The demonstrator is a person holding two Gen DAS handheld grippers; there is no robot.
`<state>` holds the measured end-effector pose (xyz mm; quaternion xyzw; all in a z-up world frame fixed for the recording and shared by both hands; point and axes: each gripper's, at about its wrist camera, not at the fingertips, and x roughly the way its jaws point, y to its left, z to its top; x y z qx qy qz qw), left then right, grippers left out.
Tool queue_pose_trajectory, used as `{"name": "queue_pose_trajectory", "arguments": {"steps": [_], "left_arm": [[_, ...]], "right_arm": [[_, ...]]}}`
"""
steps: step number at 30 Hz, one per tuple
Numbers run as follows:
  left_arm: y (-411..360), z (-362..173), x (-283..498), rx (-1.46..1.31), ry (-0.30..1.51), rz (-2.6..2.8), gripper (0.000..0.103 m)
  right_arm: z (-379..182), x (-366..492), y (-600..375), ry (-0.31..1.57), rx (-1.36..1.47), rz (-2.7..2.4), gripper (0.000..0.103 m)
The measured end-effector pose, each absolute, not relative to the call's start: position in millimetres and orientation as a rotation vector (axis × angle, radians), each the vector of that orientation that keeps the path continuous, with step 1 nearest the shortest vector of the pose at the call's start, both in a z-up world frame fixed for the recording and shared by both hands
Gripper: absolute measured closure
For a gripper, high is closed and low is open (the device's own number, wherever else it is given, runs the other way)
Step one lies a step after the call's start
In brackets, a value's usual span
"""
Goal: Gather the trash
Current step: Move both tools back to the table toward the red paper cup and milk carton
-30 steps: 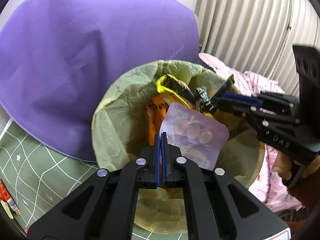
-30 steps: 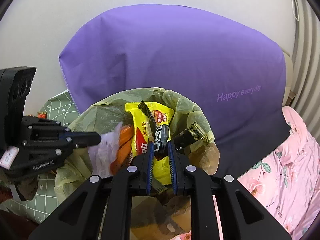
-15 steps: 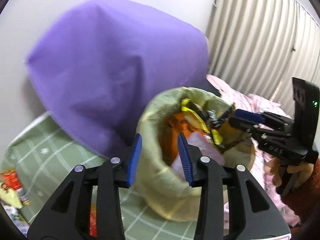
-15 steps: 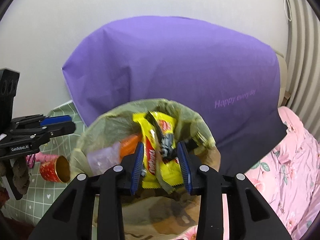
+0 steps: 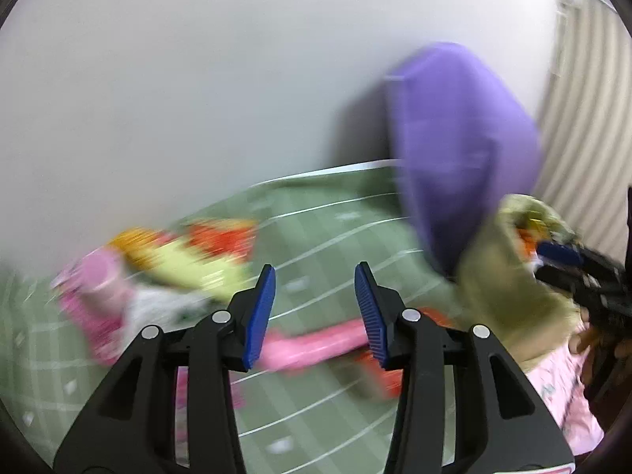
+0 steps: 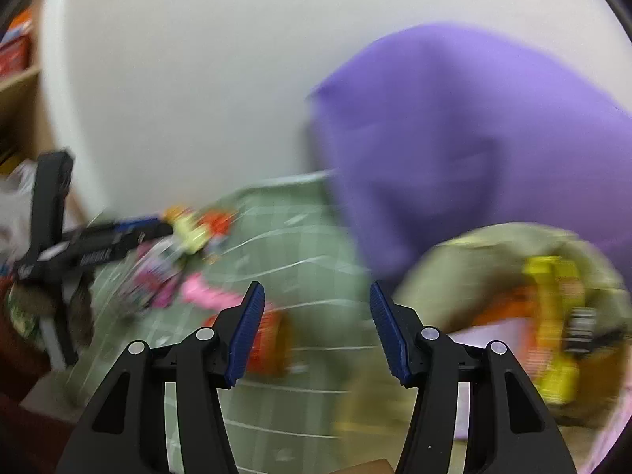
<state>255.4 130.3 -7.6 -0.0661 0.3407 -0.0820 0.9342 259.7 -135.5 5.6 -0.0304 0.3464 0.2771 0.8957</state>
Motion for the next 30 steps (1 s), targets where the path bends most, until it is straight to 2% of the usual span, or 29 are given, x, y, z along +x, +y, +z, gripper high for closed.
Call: {"name": "queue_pose_trajectory", "arguments": {"steps": [6, 10, 18, 26, 28, 30], "left_arm": [[201, -36, 225, -0.221, 0.742, 0.010, 0.063], [228, -43, 206, -0.231, 0.758, 0.064, 0.063], [263, -51, 188, -0.291, 0.770, 0.127, 0.062], [259, -60, 191, -0.293, 0.786, 0.103, 0.062], [260, -63, 191, -0.297, 0.792, 0.097, 0.061], [260, -65, 191, -0.303, 0.796, 0.092, 0.061]], "right_arm": [[-36, 253, -63, 0.793, -0.313, 0.745, 0.050], [-52, 258, -54, 0.797, -0.371, 0.717, 0.050], [-59, 268, -59, 0.799, -0.297, 0.652, 0.048], [-45, 270, -47, 0.749, -0.276, 0.589, 0.048], [-40, 275, -58, 0.755, -0.223, 0.549, 0.043], [-40, 282, -72, 0.792, -0.157, 0.517, 0.043]]}}
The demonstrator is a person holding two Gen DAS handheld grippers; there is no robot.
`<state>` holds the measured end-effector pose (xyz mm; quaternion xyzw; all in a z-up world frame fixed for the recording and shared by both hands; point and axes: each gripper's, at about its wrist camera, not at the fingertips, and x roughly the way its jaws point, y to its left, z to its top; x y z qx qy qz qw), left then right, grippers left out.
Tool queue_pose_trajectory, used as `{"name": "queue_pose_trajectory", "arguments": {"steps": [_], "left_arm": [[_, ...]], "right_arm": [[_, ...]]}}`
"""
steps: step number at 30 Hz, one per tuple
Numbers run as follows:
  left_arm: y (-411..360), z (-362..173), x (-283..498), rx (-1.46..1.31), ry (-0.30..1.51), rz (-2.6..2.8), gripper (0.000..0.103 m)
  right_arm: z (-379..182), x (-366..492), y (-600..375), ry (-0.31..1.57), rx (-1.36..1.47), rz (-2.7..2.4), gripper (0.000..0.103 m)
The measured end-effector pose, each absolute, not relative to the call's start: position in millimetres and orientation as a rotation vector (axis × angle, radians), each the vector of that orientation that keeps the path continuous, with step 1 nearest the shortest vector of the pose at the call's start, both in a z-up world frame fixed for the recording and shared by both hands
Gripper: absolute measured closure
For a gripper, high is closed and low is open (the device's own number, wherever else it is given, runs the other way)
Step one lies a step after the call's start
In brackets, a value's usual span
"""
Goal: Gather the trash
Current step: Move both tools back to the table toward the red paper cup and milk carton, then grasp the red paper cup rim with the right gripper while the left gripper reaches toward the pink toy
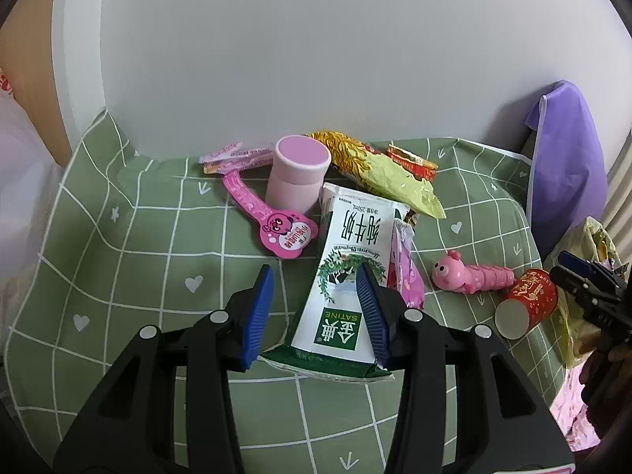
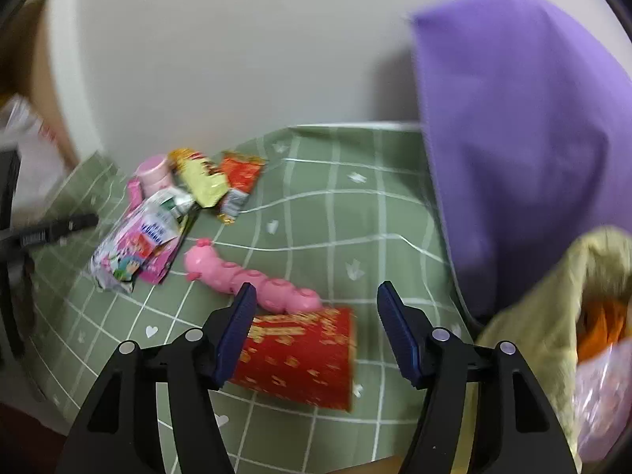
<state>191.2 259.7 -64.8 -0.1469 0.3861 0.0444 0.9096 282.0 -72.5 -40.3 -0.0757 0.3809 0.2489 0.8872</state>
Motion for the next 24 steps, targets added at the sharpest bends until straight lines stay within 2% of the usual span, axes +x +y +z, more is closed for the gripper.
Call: {"name": "queue_pose_trajectory", "arguments": {"steps": [12, 14, 16, 24], "left_arm": [[250, -65, 194, -0.292, 0.808, 0.068, 0.061], [250, -63, 192, -0.288, 0.806, 0.071, 0.061], [250, -61, 190, -0.285, 0.798, 0.076, 0.061], [256, -67, 186, -0.305, 0.806, 0.085, 0.061]], "right_arm": [[-71, 276, -84, 0.943, -0.001, 0.549, 0.043], [-71, 272, -76, 0.931, -0.016, 0.568, 0.046], [-70, 271, -69, 0.918, -0.025, 0.589, 0.055], [-58, 260, -50, 0.874, -0.038, 0.689, 0.081]]}}
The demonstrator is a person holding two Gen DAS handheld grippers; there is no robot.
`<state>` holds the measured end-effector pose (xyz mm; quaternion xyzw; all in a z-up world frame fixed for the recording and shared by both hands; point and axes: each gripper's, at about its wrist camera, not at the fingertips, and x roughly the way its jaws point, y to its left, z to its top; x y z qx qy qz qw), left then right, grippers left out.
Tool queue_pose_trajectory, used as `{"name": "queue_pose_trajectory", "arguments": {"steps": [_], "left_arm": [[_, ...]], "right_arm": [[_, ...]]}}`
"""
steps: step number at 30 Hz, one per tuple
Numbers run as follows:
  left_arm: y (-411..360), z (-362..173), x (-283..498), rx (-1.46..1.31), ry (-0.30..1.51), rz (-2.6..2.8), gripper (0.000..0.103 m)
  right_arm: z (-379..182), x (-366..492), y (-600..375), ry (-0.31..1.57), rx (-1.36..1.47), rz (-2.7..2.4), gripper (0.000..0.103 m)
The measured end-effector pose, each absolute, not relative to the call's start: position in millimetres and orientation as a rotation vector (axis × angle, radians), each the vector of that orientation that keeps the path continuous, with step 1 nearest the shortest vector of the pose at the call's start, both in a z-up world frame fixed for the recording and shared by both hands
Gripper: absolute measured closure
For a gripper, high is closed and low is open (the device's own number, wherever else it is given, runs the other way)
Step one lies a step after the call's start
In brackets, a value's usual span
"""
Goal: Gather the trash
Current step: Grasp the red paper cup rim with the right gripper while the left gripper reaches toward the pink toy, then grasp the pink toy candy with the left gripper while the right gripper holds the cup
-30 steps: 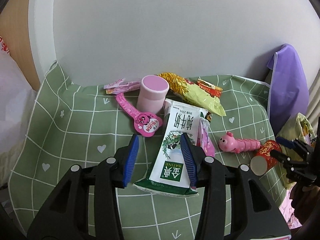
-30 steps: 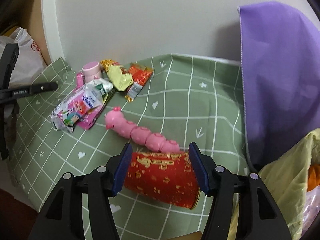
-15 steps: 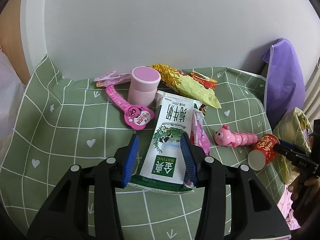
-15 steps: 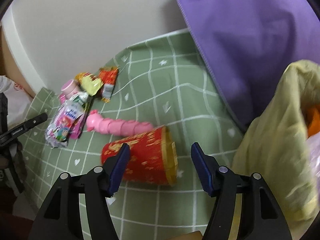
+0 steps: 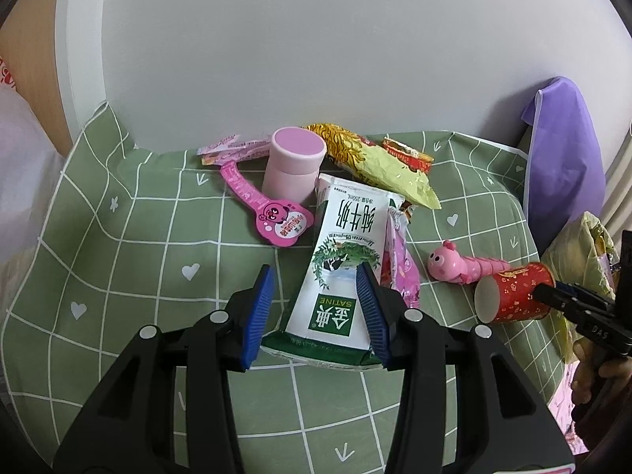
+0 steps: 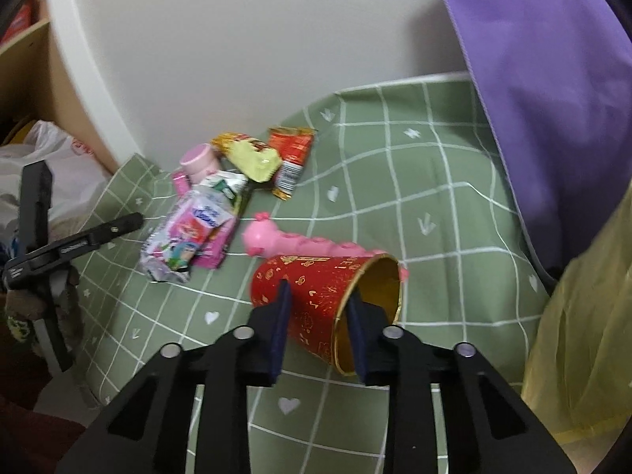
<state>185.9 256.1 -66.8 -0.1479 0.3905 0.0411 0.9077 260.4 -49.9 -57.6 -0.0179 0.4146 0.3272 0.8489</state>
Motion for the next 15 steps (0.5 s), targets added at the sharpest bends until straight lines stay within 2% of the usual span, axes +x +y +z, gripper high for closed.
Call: {"name": "queue_pose_trajectory", "arguments": {"steps": [4, 10, 15], "left_arm": [[264, -66, 188, -0.321, 0.795, 0.093, 0.061], [299, -61, 205, -0.400, 0.756, 0.148, 0.061], [321, -77, 237, -0.449, 0.818, 0.146, 0.061]], "right_arm": [[-46, 255, -50, 0.841, -0.043, 0.707, 0.096], [-27, 258, -61, 0.786, -0.050, 0.649, 0.096], [-17, 263, -69, 0.765, -0.072, 0.598, 0.096]]}}
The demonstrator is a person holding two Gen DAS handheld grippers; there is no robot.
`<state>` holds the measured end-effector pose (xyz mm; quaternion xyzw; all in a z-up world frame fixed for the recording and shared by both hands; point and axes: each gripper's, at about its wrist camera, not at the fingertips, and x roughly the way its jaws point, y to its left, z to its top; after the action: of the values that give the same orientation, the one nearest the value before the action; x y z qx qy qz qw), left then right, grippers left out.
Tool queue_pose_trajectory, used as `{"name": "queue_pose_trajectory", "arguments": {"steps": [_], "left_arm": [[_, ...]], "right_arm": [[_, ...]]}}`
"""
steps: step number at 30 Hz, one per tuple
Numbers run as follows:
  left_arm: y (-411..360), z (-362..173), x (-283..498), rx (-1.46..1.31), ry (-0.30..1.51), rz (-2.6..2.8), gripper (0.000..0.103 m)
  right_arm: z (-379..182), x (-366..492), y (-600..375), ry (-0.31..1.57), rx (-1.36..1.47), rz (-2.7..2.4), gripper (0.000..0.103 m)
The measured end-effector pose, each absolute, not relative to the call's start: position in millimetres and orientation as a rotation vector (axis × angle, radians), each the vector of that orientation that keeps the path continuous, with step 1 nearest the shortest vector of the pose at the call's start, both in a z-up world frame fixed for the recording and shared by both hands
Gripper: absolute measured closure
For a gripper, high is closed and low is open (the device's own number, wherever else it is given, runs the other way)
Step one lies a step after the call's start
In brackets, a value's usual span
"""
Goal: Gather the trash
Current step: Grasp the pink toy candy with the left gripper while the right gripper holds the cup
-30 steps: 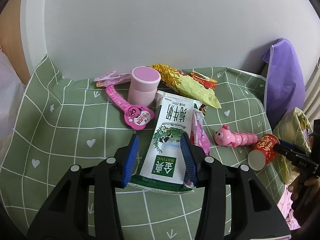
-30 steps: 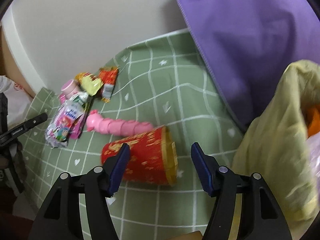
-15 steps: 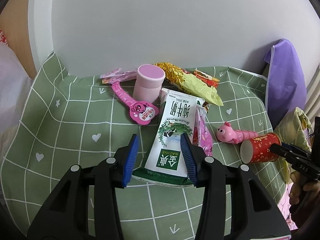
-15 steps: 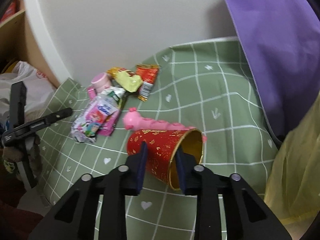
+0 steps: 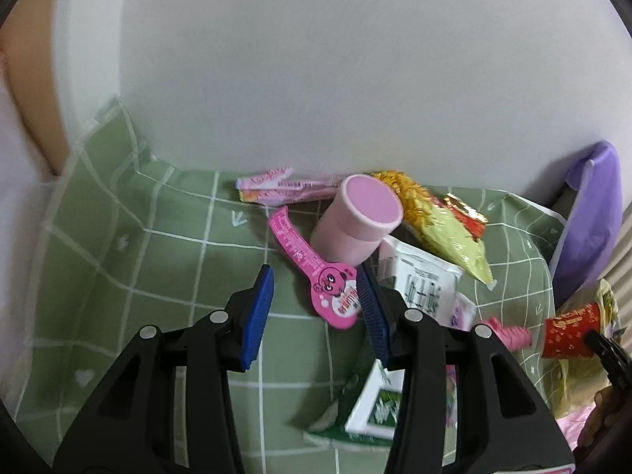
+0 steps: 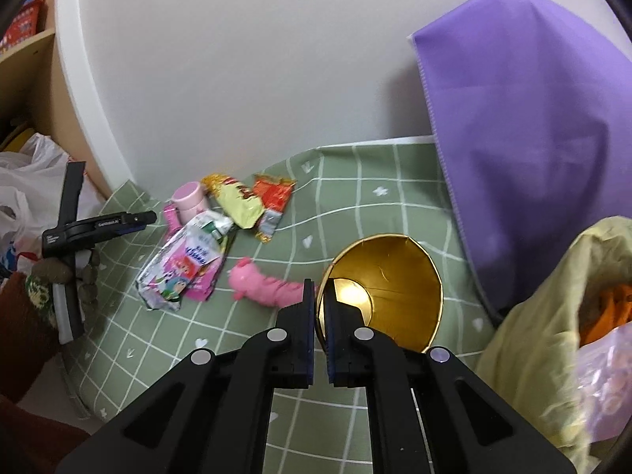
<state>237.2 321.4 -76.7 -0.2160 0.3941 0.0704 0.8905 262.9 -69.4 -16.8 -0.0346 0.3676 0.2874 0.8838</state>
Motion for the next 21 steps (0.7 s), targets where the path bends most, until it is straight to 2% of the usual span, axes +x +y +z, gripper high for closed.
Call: {"name": "queue_pose_trajectory", "arguments": {"steps": [3, 12, 14, 21], "left_arm": [[321, -91, 254, -0.458, 0.889, 0.124, 0.061], [318, -110, 276, -0.455, 0.924, 0.144, 0.063], [316, -111, 279, -0.454, 0.929, 0.139, 0.078], [313, -104, 273, -0.439, 0.903, 0.131, 0.095]], "right_arm": [[-16, 266, -75, 0.769, -0.070, 0.573, 0.096], [-21, 277, -82, 0.790, -0.054, 0.516, 0.096], [-21, 278, -80, 0.796, -0.056, 0.514, 0.096], [-24, 279, -65, 0.804, -0.084, 0.530, 0.096]]}}
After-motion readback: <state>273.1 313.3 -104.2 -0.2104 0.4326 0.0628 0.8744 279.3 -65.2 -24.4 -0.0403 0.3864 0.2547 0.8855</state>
